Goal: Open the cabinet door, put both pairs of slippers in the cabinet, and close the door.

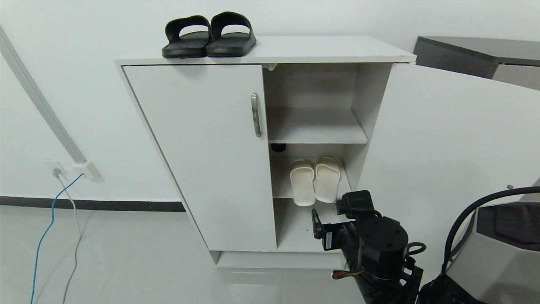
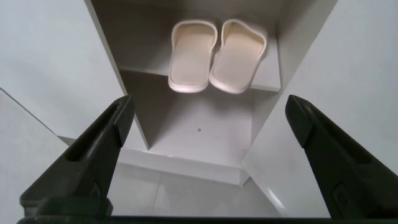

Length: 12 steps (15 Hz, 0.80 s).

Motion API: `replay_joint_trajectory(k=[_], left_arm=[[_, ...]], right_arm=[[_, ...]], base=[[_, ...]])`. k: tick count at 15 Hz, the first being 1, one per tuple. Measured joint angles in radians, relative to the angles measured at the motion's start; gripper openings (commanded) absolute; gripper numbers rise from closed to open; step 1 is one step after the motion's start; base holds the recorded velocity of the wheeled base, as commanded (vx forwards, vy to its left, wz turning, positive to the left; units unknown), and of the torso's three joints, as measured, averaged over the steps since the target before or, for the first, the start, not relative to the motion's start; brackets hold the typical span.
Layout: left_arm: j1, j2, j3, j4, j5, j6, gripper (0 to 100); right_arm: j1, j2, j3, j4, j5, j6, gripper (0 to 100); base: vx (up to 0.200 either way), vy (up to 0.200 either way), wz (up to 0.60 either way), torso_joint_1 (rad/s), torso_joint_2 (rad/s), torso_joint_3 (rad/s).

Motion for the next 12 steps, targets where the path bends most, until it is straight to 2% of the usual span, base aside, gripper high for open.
replay_joint_trajectory(k=[6,12], left_arm=[[0.0,0.0,0.0,0.0,0.003,-0.004,0],[0.0,0.0,0.0,0.0,0.002,-0.005,0]], right_arm=[[-0.008,0.01,-0.006,-0.004,-0.001,0.0,100],[-0.012,0.011,-0.007,-0.008,-0.001,0.0,100]], base=[[0.0,0.0,0.0,0.002,0.0,0.196],[0.0,0.0,0.0,0.002,0.0,0.025]])
